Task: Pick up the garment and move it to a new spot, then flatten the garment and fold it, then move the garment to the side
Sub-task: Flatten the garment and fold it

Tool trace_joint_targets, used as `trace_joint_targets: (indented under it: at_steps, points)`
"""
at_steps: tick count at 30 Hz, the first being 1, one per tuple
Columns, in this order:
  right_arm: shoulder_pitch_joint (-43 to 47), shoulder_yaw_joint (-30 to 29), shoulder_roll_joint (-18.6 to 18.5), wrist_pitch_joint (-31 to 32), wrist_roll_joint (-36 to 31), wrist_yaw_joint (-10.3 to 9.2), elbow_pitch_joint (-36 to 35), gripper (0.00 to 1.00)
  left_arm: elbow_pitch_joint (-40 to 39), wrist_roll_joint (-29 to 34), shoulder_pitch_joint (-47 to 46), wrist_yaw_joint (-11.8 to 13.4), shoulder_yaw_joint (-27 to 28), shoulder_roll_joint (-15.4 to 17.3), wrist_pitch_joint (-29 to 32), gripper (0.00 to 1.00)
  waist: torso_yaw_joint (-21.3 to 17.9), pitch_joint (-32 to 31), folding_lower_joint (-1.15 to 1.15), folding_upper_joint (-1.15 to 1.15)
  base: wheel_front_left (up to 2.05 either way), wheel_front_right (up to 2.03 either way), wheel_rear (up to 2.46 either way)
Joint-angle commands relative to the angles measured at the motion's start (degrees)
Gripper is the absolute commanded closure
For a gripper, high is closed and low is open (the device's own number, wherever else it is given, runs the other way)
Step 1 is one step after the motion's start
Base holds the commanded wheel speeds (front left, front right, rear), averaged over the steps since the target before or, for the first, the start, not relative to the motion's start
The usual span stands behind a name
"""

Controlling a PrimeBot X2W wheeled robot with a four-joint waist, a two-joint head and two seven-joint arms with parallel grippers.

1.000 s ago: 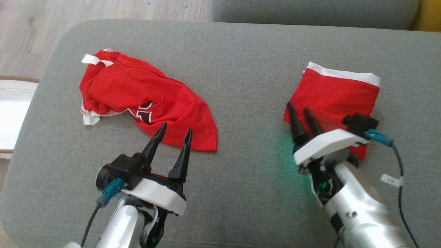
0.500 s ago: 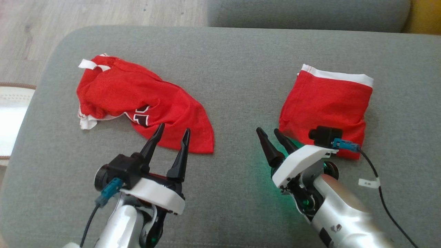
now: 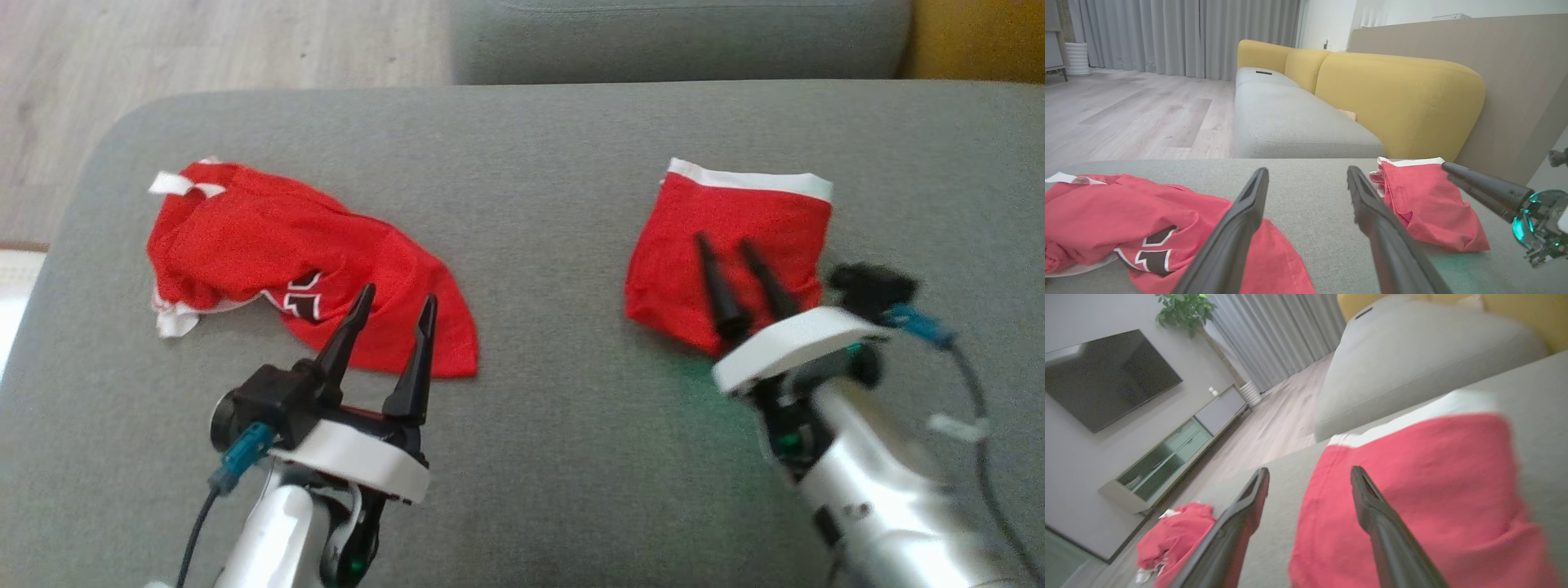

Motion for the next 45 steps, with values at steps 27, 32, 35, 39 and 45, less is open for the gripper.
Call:
trace_joint_targets:
  at_steps: [27,32,35,39,45]
  points:
    - [20.1,-35.0,4.2,-2.1,-42.5,-0.04,-28.2,0.00,-7.4,-1.2,0.1,0.1,4.4,0.4,-0.3,0.00,-7.2,-0.3,0.00,0.00,0.00,0.00,0.00]
    - [20.1,-35.5,4.2,-2.1,-42.4,-0.04,-28.5,0.00,-7.4,-1.0,0.1,0.0,3.9,0.4,-0.3,0.00,-6.5,0.0,0.00,0.00,0.00,0.00,0.00]
    - [19.7,-35.5,4.2,-2.1,-42.8,-0.04,-28.8,1.00,-7.4,-0.9,0.0,0.0,3.5,0.4,-0.3,0.00,-5.8,0.6,0.00,0.00,0.00,0.00,0.00]
    - [18.3,-35.0,4.2,-2.1,-43.9,-0.04,-29.5,1.00,-7.4,-0.8,-0.5,-0.2,3.0,0.4,-0.3,0.00,-4.8,1.8,0.00,0.00,0.00,0.00,0.00]
    - [13.5,-32.7,4.2,-2.1,-46.4,-0.04,-28.7,1.00,-7.3,-1.0,-1.9,-0.4,2.1,0.4,-0.3,0.00,-1.7,4.2,0.00,0.00,0.00,0.00,0.00]
